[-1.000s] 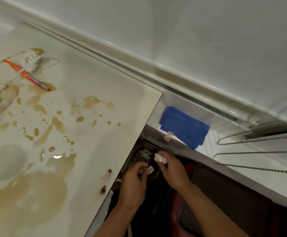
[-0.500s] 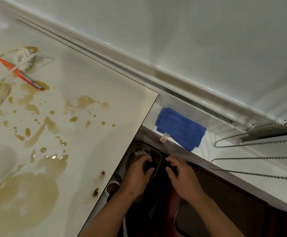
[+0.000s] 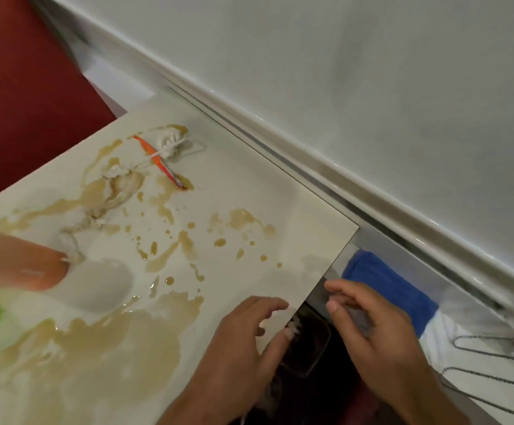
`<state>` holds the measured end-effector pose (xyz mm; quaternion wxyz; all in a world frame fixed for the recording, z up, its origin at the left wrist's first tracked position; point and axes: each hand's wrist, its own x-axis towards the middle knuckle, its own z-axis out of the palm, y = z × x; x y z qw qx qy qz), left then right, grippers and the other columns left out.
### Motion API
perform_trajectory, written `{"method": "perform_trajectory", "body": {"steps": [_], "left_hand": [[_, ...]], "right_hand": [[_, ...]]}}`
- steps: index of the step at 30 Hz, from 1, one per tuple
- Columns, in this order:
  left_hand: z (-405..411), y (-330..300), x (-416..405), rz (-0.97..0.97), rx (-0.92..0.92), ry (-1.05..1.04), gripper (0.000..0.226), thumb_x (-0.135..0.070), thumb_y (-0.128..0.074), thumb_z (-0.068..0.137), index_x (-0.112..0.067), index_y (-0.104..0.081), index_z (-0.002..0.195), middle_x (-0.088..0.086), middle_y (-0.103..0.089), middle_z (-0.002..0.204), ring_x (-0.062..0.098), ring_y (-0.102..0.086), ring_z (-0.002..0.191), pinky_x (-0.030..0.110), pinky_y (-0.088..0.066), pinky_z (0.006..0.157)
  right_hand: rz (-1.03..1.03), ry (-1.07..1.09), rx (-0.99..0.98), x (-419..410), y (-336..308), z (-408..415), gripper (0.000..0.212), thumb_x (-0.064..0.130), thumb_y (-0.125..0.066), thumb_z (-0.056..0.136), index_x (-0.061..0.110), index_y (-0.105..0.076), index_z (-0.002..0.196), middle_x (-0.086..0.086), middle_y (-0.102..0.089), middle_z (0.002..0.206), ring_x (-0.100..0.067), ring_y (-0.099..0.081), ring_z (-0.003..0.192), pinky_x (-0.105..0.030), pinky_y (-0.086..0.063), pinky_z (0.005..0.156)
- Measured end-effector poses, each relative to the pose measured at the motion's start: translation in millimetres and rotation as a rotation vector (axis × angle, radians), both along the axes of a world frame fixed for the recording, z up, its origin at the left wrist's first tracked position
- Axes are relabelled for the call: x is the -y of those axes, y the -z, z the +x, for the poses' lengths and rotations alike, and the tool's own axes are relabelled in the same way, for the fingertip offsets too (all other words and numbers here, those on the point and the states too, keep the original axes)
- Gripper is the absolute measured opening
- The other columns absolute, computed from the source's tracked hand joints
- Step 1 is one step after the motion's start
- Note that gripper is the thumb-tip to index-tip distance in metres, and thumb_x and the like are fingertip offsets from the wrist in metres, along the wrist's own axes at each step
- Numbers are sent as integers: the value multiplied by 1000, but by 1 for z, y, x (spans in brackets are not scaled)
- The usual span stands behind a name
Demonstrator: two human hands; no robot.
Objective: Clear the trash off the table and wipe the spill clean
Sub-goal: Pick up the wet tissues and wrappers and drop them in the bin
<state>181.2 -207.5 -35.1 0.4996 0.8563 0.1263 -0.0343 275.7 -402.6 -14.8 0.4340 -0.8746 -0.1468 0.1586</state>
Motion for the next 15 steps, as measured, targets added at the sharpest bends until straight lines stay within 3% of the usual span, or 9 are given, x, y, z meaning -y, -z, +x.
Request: {"method": "perform_trajectory", "body": {"steps": [3,5,9,15], "left_hand": [[0,-11,-39,74,13,-100,28,-44,-62,96,-57,-53,120,-40,-50,124,-9,-52,118,10,-47,89],[0,-12,-66,119,1,-174,29,-46,-62,95,-55,-54,121,-43,-48,124,-12,-50,116,6,-44,89],[0,-10,-115,244,-19,-300,34,-47,-63,94,-45,-58,128,-37,-53,117,-13,-51,112,12,-43,93],[12,0,-171,325,-24,-533,42,-40,-67,93,-33,-58,133,-20,-57,125,1,-54,117,26,-46,100]], "right_hand": [[32,-79,6,-41,-17,19,29,47,-57,91,46,-65,119,27,-66,107,3,-64,101,-9,-48,78],[43,-134,31,-68,-19,31,25,39,-61,96,44,-65,121,27,-65,110,2,-63,104,-10,-46,75],[31,-263,138,-131,-12,59,28,32,-61,99,36,-64,127,27,-64,116,5,-60,110,-7,-43,84],[-114,-403,209,-237,10,105,37,40,-61,99,31,-59,135,16,-59,132,-4,-58,113,-29,-49,95]]}}
